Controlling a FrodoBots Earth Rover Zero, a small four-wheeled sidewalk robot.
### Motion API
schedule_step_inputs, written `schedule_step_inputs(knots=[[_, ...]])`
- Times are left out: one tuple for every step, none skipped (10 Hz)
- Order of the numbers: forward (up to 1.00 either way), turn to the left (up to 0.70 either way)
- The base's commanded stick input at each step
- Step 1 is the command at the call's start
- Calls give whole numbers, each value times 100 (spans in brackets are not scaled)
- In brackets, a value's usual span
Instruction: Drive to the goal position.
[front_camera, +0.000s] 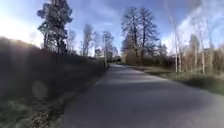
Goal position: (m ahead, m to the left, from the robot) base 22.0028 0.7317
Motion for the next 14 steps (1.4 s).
schedule_step_inputs(knots=[[100, 0], [100, 0], [100, 0], [100, -10], [100, -35], [100, -20], [100, -2], [100, 0], [100, 0], [100, 0], [100, 0], [100, 0], [100, 0], [100, 0]])
